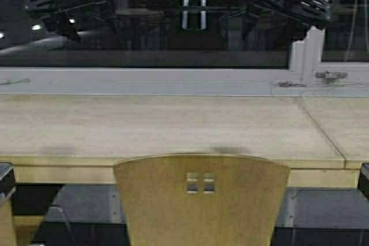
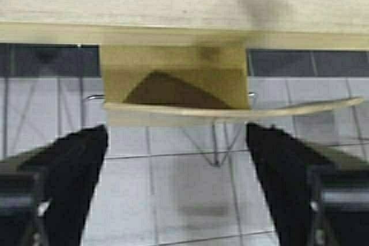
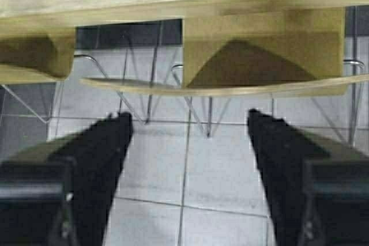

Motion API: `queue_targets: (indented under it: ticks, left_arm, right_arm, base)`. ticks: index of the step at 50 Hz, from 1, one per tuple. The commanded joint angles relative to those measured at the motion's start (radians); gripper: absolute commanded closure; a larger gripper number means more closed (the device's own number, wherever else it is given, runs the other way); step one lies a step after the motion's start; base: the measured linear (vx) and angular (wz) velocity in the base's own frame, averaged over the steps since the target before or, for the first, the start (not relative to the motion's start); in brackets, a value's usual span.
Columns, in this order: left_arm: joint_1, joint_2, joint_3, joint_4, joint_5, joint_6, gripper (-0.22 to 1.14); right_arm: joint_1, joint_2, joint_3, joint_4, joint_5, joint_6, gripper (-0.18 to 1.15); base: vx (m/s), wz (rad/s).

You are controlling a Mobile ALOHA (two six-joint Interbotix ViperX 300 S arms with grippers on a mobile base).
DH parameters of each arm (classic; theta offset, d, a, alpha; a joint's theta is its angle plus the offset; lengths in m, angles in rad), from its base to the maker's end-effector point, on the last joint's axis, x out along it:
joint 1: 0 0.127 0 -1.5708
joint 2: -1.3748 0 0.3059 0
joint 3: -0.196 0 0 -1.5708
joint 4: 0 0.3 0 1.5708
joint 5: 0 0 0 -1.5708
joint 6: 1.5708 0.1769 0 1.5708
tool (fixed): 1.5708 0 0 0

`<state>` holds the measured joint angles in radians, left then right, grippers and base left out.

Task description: Push the chairs under the table

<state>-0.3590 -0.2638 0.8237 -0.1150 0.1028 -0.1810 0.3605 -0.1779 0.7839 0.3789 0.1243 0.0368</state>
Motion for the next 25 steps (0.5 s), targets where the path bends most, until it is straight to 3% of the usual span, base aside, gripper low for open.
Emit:
queue_targets:
  ticks: [1,25]
  left_arm:
    - [0.005,-0.014,-0.041,0.021,-0.003,0.02,-0.1]
    - [0.005,-0.02,-0.038,0.008,0.014,0.015,-0.1]
  right_arm:
    - [0.009,-0.032,-0.02,-0.028,-0.02,-0.009,0.04]
    - [0.006,0.002,-0.029,-0.103,-0.028,-0.026,0.04]
  base:
    - [-0.12,0.2]
    - [-0.12,0.2]
